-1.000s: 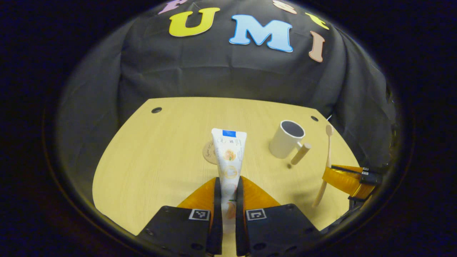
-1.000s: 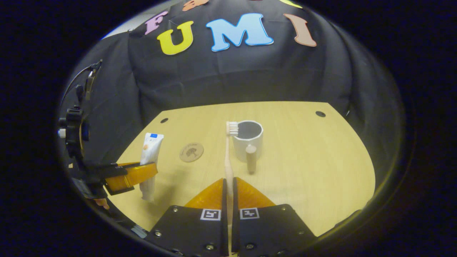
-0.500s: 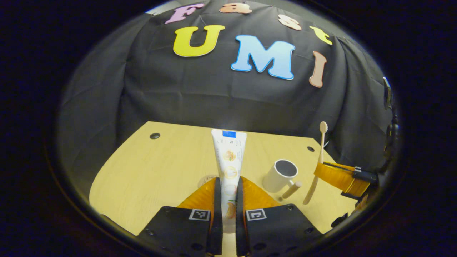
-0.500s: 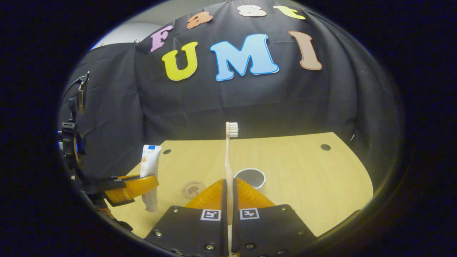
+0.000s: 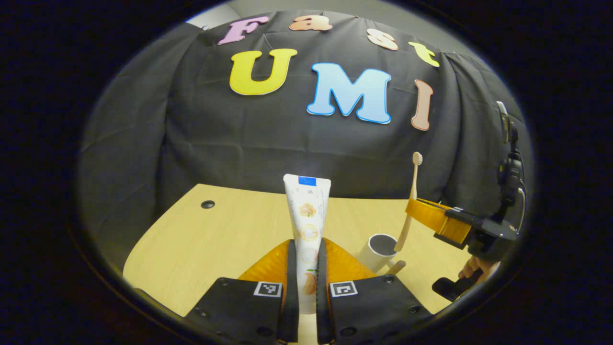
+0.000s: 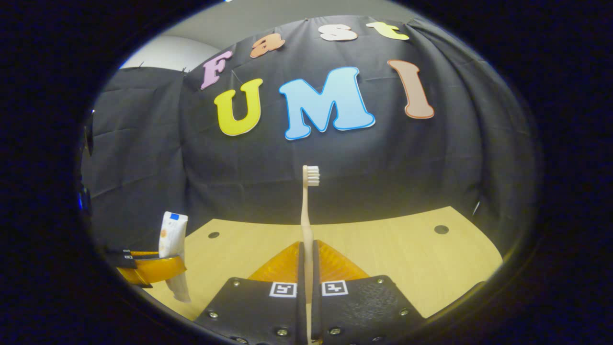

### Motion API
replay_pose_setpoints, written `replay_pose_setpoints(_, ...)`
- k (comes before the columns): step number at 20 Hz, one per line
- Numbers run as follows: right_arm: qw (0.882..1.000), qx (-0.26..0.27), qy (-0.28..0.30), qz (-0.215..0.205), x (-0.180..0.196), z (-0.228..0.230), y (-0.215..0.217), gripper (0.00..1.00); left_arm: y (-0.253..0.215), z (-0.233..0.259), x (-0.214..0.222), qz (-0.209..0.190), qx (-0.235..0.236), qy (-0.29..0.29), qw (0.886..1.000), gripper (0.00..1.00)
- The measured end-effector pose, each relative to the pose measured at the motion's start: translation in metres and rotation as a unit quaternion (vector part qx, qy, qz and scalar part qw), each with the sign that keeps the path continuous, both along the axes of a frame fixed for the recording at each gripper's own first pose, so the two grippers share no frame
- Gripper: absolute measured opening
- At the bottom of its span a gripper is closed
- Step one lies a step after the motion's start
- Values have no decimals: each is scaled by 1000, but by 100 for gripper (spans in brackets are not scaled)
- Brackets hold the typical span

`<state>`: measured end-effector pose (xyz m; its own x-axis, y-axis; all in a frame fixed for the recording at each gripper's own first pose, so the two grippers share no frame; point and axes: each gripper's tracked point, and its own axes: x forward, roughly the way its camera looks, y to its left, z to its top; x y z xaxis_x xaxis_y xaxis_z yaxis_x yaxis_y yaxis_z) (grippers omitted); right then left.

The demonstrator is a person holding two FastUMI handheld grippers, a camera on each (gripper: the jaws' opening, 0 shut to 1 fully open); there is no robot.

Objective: Put the toothbrush and toothpaste on the desktop into the cup, then pick up the cup and place it on the coaster on the desktop.

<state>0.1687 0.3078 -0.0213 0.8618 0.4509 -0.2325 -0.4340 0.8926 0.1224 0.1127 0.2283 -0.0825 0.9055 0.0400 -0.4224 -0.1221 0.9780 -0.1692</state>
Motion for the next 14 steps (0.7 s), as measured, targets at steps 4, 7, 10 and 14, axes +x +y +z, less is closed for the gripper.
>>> replay_pose_setpoints(4, 1000, -22, -7, -7, 21, -16, 3, 5, 1, 2, -1, -1, -2, -2, 1000, 22)
replay_pose_setpoints(7, 999, -44, 14, -5, 31, -43, 7, 5, 1, 3, -1, 1, -3, -5, 1000, 22)
replay_pose_setpoints(10, 997, -73, 20, -9, 35, -60, 7, 5, 1, 2, 0, 0, -3, -1, 1000, 22)
replay_pose_setpoints(14, 995, -92, 32, -3, 35, -71, 9, 4, -1, -3, 1, 0, -9, 6, 1000, 22)
